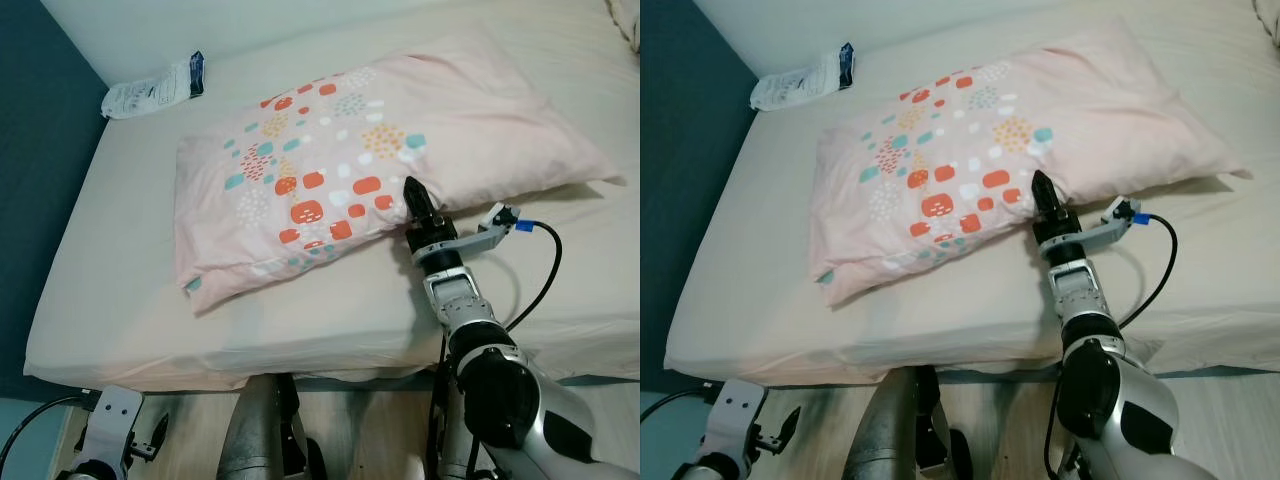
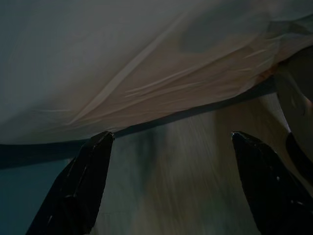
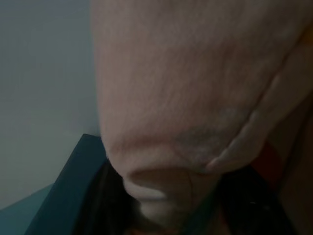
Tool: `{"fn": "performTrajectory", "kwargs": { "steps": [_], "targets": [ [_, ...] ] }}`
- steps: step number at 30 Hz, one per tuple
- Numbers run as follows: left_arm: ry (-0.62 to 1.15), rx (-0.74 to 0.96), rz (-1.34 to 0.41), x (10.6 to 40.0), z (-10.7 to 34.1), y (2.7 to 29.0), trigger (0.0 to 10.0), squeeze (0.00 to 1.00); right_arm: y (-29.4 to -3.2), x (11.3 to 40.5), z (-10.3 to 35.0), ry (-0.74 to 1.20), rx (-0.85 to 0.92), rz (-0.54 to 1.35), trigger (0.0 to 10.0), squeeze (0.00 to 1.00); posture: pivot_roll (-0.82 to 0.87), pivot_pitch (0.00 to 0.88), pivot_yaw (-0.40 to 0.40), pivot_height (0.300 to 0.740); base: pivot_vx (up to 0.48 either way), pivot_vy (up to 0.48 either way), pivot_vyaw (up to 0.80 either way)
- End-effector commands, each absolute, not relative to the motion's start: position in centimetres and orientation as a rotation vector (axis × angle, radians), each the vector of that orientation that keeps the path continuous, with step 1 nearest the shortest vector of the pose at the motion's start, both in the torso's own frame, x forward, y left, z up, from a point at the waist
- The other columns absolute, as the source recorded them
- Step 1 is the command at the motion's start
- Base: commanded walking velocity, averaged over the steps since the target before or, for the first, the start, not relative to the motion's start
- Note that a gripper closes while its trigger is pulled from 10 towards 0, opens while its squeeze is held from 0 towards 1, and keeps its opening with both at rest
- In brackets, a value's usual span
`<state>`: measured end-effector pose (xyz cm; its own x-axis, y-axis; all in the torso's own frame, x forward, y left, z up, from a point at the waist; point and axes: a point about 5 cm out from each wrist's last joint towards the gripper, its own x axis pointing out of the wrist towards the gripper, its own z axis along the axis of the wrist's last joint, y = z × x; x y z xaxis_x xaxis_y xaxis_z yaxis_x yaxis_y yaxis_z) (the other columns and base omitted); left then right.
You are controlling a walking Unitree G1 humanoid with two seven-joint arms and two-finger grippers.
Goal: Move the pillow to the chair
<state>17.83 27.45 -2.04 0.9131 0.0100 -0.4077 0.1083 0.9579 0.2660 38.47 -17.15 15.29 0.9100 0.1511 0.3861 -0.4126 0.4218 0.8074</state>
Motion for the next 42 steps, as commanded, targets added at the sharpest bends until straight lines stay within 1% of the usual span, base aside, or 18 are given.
{"fn": "performTrajectory", "kwargs": {
  "steps": [1,8,15,17,18,20,21,23,25,26,29,31,33,36,37,39,40,42],
  "targets": [
    [0.481,0.283,-0.034,16.6,-2.8,28.0,10.0,0.0,-16.2,38.6,15.6,-0.27,1.076,0.401,0.0,0.0,0.16,0.348,0.228,0.55,0.0,0.0,0.0],
    [0.484,0.268,-0.031,16.7,-3.1,27.3,10.0,0.0,-16.0,39.0,16.9,-0.295,1.024,0.453,0.0,0.0,0.14,0.338,0.211,0.55,0.0,0.0,0.0],
    [0.474,0.253,-0.015,17.6,-3.1,26.8,10.0,0.0,-15.2,39.4,17.5,-0.249,0.917,0.448,0.0,0.0,0.12,0.311,0.181,0.55,0.0,0.0,0.0],
    [0.452,0.23,0.003,18.8,-2.9,26.3,10.0,0.0,-13.9,39.3,16.6,-0.161,0.805,0.461,0.0,0.0,0.1,0.288,0.158,0.55,0.0,0.0,0.0],
    [0.452,0.23,0.003,18.8,-2.9,26.3,10.0,0.0,-13.9,39.3,16.6,-0.161,0.805,0.461,0.0,0.0,0.1,0.288,0.158,0.55,0.0,0.0,0.0],
    [0.417,0.195,0.025,20.5,-2.4,25.4,10.0,0.0,-12.4,38.5,15.2,-0.108,0.759,0.552,0.0,0.0,0.05,0.252,0.119,0.55,0.0,0.0,0.0],
    [0.399,0.181,0.031,21.2,-2.2,25.1,10.0,0.0,-12.0,38.1,14.7,-0.102,0.76,0.59,0.0,0.0,0.03,0.239,0.104,0.55,0.0,0.0,0.0],
    [0.388,0.173,0.035,21.7,-2.0,24.9,10.0,0.0,-11.8,37.8,14.4,-0.099,0.762,0.612,0.0,0.0,0.03,0.235,0.1,0.55,0.0,0.0,0.0],
    [0.316,0.144,0.051,23.8,-0.7,24.2,10.0,0.0,-11.7,37.0,13.3,-0.093,0.799,0.662,0.0,0.0,0.0,0.206,0.072,0.565,0.0,0.0,0.0],
    [0.3,0.138,0.053,24.3,-0.3,24.1,10.0,0.0,-11.8,36.8,13.2,-0.093,0.805,0.671,0.0,0.0,0.0,0.201,0.067,0.57,0.0,0.0,0.0],
    [0.266,0.126,0.058,25.5,0.4,23.7,10.0,0.0,-12.2,36.6,13.1,-0.097,0.808,0.678,0.0,0.0,-0.02,0.176,0.046,0.579,0.0,0.0,0.0],
    [0.223,0.114,0.058,26.8,1.4,23.3,10.0,0.0,-13.2,36.4,13.2,-0.106,0.788,0.681,0.0,0.0,-0.05,0.154,0.028,0.589,0.0,0.0,0.0],
    [0.214,0.111,0.057,27.2,1.6,23.1,10.0,0.0,-13.6,36.4,13.3,-0.106,0.778,0.678,0.0,0.0,-0.06,0.142,0.021,0.594,0.0,0.0,0.0],
    [0.201,0.1,0.054,28.3,2.1,22.5,10.0,0.0,-16.2,36.5,13.9,-0.132,0.749,0.624,0.0,0.0,-0.09,0.107,0.007,0.609,0.0,0.0,0.0],
    [0.201,0.1,0.054,28.3,2.1,22.5,10.0,0.0,-16.2,36.5,13.9,-0.132,0.749,0.624,0.0,0.0,-0.09,0.107,0.007,0.609,0.0,0.0,0.0],
    [0.204,0.084,0.056,28.6,2.1,22.1,10.0,0.0,-18.2,36.4,14.1,-0.144,0.735,0.568,0.0,0.0,-0.11,0.085,0.005,0.618,0.0,0.0,0.0],
    [0.204,0.084,0.056,28.6,2.1,22.1,10.0,0.0,-18.2,36.4,14.1,-0.144,0.735,0.568,0.0,0.0,-0.11,0.085,0.005,0.618,0.0,0.0,0.0],
    [0.212,0.07,0.056,28.7,1.9,21.6,10.0,0.0,-19.3,36.1,13.9,-0.139,0.727,0.531,0.0,0.0,-0.12,0.069,0.003,0.628,0.0,0.0,0.0]
  ]
}}
